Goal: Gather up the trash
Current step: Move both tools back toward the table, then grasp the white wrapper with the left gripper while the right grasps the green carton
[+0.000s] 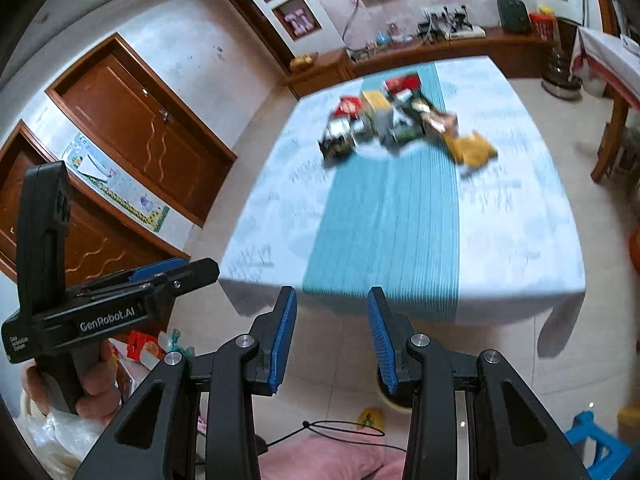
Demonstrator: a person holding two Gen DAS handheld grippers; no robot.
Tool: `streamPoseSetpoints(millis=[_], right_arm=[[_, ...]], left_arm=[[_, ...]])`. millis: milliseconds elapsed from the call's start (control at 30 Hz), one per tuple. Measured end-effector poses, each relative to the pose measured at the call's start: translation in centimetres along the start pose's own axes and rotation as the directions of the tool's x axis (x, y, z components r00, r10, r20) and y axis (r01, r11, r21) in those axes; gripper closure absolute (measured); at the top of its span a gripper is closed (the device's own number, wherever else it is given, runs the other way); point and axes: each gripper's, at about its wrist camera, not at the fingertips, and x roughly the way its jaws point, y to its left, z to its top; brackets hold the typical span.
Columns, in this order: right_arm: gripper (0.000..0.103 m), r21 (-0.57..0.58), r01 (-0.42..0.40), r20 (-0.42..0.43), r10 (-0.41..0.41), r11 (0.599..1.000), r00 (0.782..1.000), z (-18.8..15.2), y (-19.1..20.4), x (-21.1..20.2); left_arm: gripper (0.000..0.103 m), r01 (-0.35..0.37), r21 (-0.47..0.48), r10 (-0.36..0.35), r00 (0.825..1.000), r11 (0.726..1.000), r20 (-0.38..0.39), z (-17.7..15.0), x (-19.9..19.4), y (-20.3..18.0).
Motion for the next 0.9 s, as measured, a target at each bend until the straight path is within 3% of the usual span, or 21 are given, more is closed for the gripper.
streamPoseSetpoints(millis=[167,300,433,633,767,900], right_arm=[[0.066,0.006,0.0,0.022,0.0,1.0,1.0,4.8,0.9,0.5],[0.066,0.033,0.01,0.024,-0.011,0.999,1.0,9.2,0.8,3.0],[0.066,0.075,0.043,0.022,-0.045,0.996,0.999,13.4,-0.1,6.7],[0.066,0.217,0.111,-0.021,-0.109,0.97,0.994,19.8,-3.5,15.3],[0.066,0.287,0.156,-0.061,-0.145,0.945,0.988,22.7,-6.0,21.3],[0.066,0.359,0.197,-0.096,-0.174,0.912,0.98,24.6,-9.1,26.4]], left_arm=[[0.047,-0.034,-0.006,0.034,0.998,0.999,0.051,4.8,-1.0,1.6],[0.047,-0.116,0.066,0.111,0.991,0.991,0.07,9.7,0.6,2.7],[0.047,-0.051,0.112,0.046,0.998,0.992,0.045,14.7,4.0,3.9],[0.047,0.042,0.19,-0.029,0.997,0.981,-0.072,21.8,13.1,5.1],[0.047,0.114,0.169,-0.086,0.983,0.979,-0.165,25.2,20.0,6.5],[0.047,0.168,0.115,-0.132,0.953,0.979,-0.273,27.5,26.8,7.5]])
